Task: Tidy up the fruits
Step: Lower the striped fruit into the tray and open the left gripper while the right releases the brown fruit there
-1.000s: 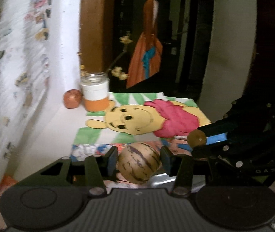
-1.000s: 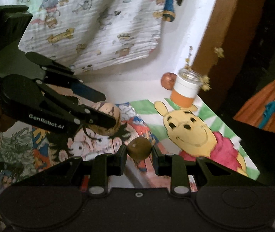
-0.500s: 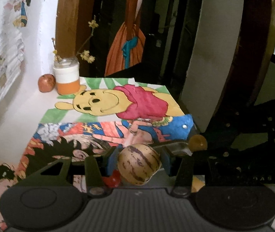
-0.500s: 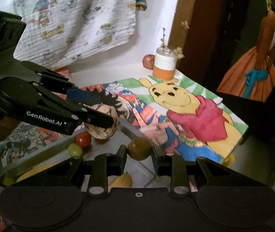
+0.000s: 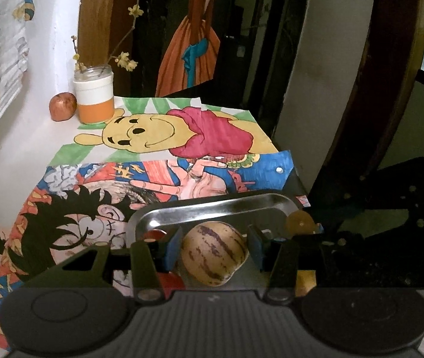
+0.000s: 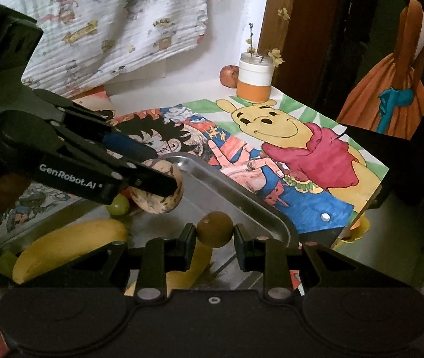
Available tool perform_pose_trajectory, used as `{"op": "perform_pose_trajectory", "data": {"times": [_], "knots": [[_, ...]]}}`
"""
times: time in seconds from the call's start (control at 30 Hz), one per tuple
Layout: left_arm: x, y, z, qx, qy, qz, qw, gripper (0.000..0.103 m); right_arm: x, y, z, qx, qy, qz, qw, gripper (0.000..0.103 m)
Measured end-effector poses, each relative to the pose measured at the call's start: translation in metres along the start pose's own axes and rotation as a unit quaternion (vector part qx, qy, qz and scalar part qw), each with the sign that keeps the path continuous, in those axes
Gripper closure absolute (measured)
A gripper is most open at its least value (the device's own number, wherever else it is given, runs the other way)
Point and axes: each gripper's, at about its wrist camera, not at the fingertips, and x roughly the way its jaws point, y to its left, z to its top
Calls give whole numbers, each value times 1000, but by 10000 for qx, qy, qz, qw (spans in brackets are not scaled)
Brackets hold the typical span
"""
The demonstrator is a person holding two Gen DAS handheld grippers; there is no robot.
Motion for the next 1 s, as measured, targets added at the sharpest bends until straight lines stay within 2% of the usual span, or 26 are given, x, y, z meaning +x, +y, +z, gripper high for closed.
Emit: {"op": "perform_pose_trajectory", "data": {"times": [0.8, 1.0], "knots": [[8, -5, -5, 104, 77, 40, 9999, 51, 11, -12, -5, 377, -23, -69, 9993, 72], [0, -5, -3, 32, -15, 23, 10000, 50, 4, -12, -9, 580, -101, -179, 9981, 60]]}}
